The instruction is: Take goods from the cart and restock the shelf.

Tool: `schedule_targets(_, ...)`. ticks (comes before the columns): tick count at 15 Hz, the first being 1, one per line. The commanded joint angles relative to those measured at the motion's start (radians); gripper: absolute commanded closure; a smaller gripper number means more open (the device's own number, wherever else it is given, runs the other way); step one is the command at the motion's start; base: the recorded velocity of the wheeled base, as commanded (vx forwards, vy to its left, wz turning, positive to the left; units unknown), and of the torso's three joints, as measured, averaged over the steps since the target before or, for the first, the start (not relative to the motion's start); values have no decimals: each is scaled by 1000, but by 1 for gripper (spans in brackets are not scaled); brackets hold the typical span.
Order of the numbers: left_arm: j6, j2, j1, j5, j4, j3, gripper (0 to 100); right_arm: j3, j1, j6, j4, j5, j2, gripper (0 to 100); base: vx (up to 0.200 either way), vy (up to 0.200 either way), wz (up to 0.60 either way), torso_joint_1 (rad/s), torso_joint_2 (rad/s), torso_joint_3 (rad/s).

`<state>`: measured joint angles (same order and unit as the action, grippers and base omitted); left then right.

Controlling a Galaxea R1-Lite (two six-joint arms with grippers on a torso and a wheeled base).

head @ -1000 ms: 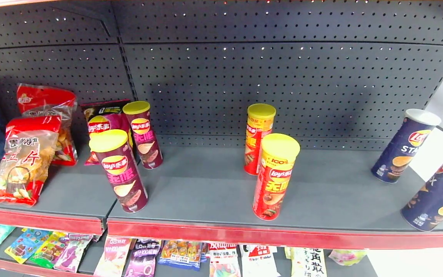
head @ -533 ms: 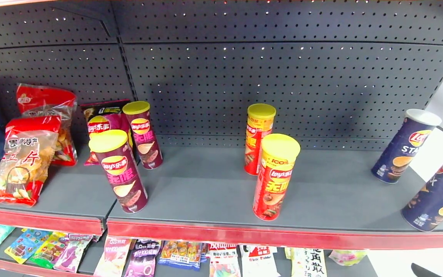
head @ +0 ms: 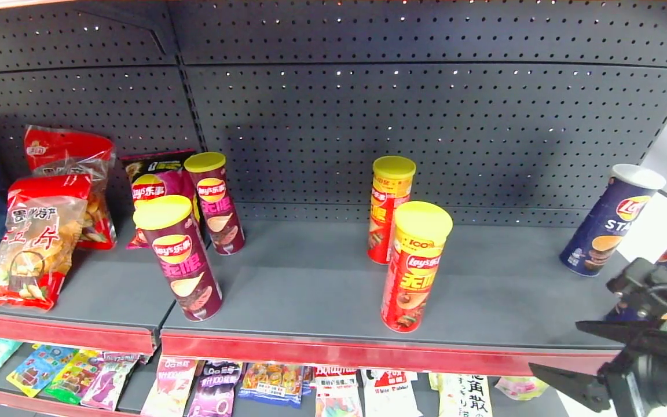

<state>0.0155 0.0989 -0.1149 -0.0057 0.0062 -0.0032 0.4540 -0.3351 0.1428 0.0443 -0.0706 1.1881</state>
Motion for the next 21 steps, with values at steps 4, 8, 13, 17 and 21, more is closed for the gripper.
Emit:
schedule_targets(4,0,4,0,0,0,0,0,141,-71,-6,59,46,304,0,0,0,0,0,0,0)
schedule_targets(8,0,4,0,0,0,0,0,169,-71,-6,105,80,392,0,0,0,0,0,0,0)
schedule_targets(13,0,2,0,0,0,0,0,236,-76,-5,105,92,462,0,0,0,0,0,0,0)
schedule_targets(17,0,4,0,0,0,0,0,290,-90,-5,105,104,525,0,0,0,0,0,0,0)
schedule_targets(21,0,4,0,0,0,0,0,325,-113,-6,105,112,578,0,0,0,0,0,0,0)
